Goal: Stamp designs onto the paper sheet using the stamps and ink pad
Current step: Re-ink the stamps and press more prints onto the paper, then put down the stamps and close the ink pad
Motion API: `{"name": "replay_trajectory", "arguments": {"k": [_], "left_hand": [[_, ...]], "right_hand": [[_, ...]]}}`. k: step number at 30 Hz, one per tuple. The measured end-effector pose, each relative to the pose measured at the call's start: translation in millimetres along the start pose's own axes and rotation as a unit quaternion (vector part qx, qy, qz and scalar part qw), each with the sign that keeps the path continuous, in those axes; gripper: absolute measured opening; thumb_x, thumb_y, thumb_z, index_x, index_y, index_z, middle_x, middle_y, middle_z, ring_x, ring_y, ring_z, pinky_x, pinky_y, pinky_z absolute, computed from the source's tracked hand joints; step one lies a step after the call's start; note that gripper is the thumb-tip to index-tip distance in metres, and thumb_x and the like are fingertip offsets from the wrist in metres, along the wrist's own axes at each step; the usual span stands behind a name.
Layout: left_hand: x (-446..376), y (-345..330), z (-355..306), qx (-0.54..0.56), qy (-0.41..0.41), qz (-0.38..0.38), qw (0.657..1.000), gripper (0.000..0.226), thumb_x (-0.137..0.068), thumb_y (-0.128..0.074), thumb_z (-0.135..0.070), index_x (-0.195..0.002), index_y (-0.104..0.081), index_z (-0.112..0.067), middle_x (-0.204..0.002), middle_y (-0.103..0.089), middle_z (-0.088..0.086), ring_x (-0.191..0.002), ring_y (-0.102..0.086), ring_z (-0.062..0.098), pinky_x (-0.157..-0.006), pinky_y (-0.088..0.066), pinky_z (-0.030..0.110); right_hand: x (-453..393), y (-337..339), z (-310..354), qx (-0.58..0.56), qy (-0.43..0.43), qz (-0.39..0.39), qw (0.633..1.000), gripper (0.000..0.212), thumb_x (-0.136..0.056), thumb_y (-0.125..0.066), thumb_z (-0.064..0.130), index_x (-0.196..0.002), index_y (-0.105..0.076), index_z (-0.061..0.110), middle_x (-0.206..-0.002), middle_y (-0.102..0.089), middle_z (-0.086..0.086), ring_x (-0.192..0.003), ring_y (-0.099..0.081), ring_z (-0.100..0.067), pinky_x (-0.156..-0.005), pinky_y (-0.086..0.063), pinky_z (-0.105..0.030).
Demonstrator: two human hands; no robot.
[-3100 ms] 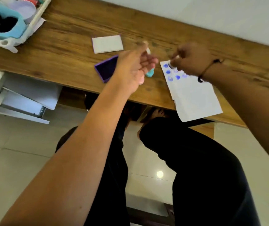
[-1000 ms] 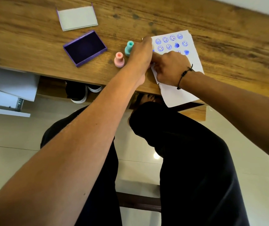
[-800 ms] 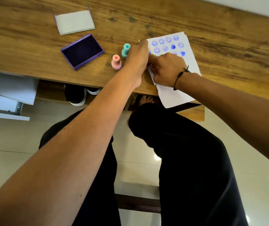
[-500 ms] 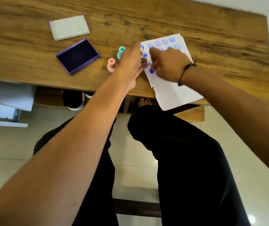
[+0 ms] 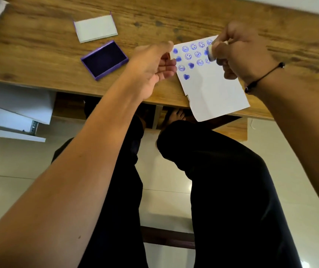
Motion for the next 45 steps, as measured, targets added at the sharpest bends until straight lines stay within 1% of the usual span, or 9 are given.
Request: {"name": "replay_trajectory", "arguments": {"k": [5, 12, 19, 28, 32, 34, 36, 38, 45], "left_hand": [[15.8, 7.3, 5.0, -0.001, -0.004, 0.057, 0.998, 0.009, -0.089, -0.057, -0.006, -0.08, -0.057, -0.002, -0.077, -0.06, 0.013, -0.065, -0.058, 0.016, -0.058, -0.052, 0.019], [21.4, 2.8, 8.2, 0.012, -0.026, 0.108, 0.994, 0.009, -0.089, -0.055, -0.002, -0.082, -0.06, 0.001, -0.068, -0.065, 0.011, -0.057, -0.06, 0.014, -0.058, -0.053, 0.018], [17.6, 7.8, 1.3, 0.004, -0.039, 0.101, 0.994, 0.01, -0.09, -0.056, -0.005, -0.083, -0.059, 0.002, -0.075, -0.063, 0.015, -0.053, -0.059, 0.013, -0.054, -0.052, 0.018], [12.5, 18.8, 1.7, -0.016, -0.045, 0.062, 0.997, 0.018, -0.091, -0.056, -0.011, -0.076, -0.06, -0.001, -0.067, -0.061, 0.013, -0.046, -0.053, 0.01, -0.045, -0.042, 0.015], [5.8, 25.8, -0.5, -0.181, -0.055, 0.012, 0.982, 0.029, -0.094, -0.053, -0.019, -0.074, -0.063, -0.002, -0.062, -0.061, 0.009, -0.049, -0.052, 0.014, -0.047, -0.041, 0.019], [1.6, 34.6, -2.9, -0.238, -0.054, -0.06, 0.968, 0.03, -0.093, -0.053, -0.023, -0.074, -0.065, -0.004, -0.061, -0.061, 0.007, -0.047, -0.052, 0.012, -0.047, -0.044, 0.019], [-1.2, 43.9, -6.4, -0.22, -0.063, -0.102, 0.968, 0.03, -0.092, -0.053, -0.021, -0.067, -0.063, -0.007, -0.058, -0.06, 0.005, -0.044, -0.051, 0.011, -0.045, -0.044, 0.017], [-2.5, 49.2, -9.9, -0.178, -0.068, -0.103, 0.976, 0.03, -0.091, -0.052, -0.018, -0.065, -0.061, -0.007, -0.057, -0.059, 0.006, -0.042, -0.05, 0.01, -0.043, -0.042, 0.018], [-10.0, 64.3, -17.9, -0.082, -0.068, -0.113, 0.988, 0.03, -0.093, -0.046, -0.015, -0.068, -0.06, -0.007, -0.061, -0.059, 0.006, -0.046, -0.051, 0.011, -0.043, -0.043, 0.017]], "right_hand": [[10.9, -11.9, 4.4, -0.11, 0.0, 0.028, 0.994, 0.024, -0.085, -0.05, 0.007, -0.064, -0.05, 0.019, -0.041, -0.058, 0.007, -0.035, -0.041, -0.006, -0.04, -0.027, -0.014], [15.5, -30.8, 9.3, -0.105, 0.003, 0.065, 0.992, 0.019, -0.085, -0.052, 0.003, -0.071, -0.054, 0.016, -0.045, -0.057, 0.001, -0.032, -0.044, -0.011, -0.038, -0.034, -0.019], [9.8, -36.7, 19.3, -0.1, 0.013, 0.069, 0.992, 0.02, -0.086, -0.052, 0.004, -0.07, -0.053, 0.016, -0.037, -0.057, 0.004, -0.03, -0.044, -0.008, -0.036, -0.035, -0.017], [3.8, -55.1, 28.1, -0.024, 0.022, 0.084, 0.996, 0.026, -0.088, -0.049, 0.007, -0.065, -0.046, 0.017, -0.057, -0.053, -0.011, -0.03, -0.039, -0.006, -0.037, -0.029, -0.016], [-7.3, -66.3, 24.3, 0.096, 0.037, 0.098, 0.99, 0.024, -0.083, -0.055, 0.013, -0.064, -0.047, 0.023, -0.063, -0.058, -0.011, -0.039, -0.044, -0.01, -0.038, -0.036, -0.018], [-14.9, -74.7, 19.7, 0.182, 0.063, 0.07, 0.979, 0.019, -0.081, -0.058, 0.019, -0.065, -0.05, 0.025, -0.071, -0.061, -0.008, -0.048, -0.051, -0.006, -0.051, -0.042, -0.021], [-20.4, -84.1, 14.1, 0.24, 0.083, 0.041, 0.966, 0.005, -0.081, -0.058, 0.019, -0.079, -0.062, 0.016, -0.084, -0.063, -0.011, -0.072, -0.059, -0.017, -0.068, -0.042, -0.028], [-24.0, -92.4, 5.6, 0.3, 0.099, 0.025, 0.949, 0.019, -0.082, -0.052, 0.015, -0.096, -0.063, 0.007, -0.096, -0.068, -0.018, -0.094, -0.059, -0.033, -0.077, -0.044, -0.034], [-30.2, -105.2, -4.9, 0.354, 0.109, 0.022, 0.929, 0.027, -0.084, -0.049, 0.019, -0.108, -0.057, 0.008, -0.104, -0.066, -0.022, -0.098, -0.057, -0.04, -0.07, -0.039, -0.033]]}}
Point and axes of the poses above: each hand's wrist, its own x-axis away from the middle knuckle, its own y-axis out of the back of the hand, z = x × y, the point moved 3 cm from there along -x, towards the middle knuckle
